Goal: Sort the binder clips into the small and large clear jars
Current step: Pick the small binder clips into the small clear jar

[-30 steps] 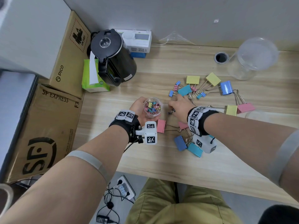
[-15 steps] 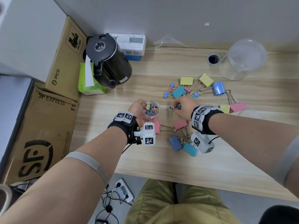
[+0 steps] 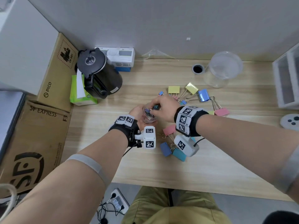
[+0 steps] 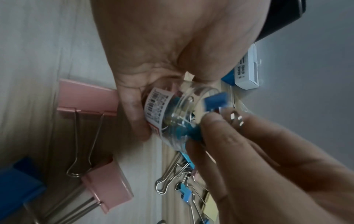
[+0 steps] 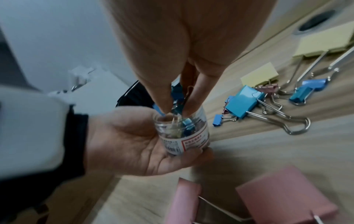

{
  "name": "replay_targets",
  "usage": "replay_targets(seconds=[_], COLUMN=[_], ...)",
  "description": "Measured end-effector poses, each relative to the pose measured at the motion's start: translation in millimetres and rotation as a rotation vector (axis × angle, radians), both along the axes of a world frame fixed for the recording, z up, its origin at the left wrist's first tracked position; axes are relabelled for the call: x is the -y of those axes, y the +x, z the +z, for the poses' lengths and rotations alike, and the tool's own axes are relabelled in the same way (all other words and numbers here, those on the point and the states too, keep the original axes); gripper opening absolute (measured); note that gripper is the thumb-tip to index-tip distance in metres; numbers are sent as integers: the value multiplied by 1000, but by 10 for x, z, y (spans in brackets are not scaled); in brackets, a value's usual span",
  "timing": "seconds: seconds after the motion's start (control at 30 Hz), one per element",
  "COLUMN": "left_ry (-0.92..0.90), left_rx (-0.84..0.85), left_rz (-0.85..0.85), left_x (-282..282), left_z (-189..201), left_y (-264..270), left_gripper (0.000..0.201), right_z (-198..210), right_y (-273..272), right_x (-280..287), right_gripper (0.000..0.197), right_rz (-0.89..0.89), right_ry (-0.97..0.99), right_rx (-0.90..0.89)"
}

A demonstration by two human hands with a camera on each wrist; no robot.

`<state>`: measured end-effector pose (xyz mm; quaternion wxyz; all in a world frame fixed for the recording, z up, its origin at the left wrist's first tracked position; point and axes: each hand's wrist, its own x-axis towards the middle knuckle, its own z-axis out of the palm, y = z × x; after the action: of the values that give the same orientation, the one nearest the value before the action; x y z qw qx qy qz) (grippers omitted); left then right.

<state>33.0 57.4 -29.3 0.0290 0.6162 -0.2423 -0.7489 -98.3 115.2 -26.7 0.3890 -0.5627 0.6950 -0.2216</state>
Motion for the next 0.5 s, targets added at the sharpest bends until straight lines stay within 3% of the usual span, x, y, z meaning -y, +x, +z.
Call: replay_targets(seconds=[0.27, 0.4, 0.5], left_ry=[13, 38, 67], left_rx=[9, 5, -24], left_rz=[56, 85, 107], left_x=[-39, -5, 32], left_z=[-88, -169, -162], left_y=[-31, -31, -40], left_gripper=[35, 36, 41], right_z=[-17, -15, -146], right_y=[-30, -151, -449], right_x=[-137, -135, -82], right_gripper=[29, 16, 23], right_rz=[31, -163, -303], right_ry=[-22, -218, -119], right_rx=[112, 82, -37])
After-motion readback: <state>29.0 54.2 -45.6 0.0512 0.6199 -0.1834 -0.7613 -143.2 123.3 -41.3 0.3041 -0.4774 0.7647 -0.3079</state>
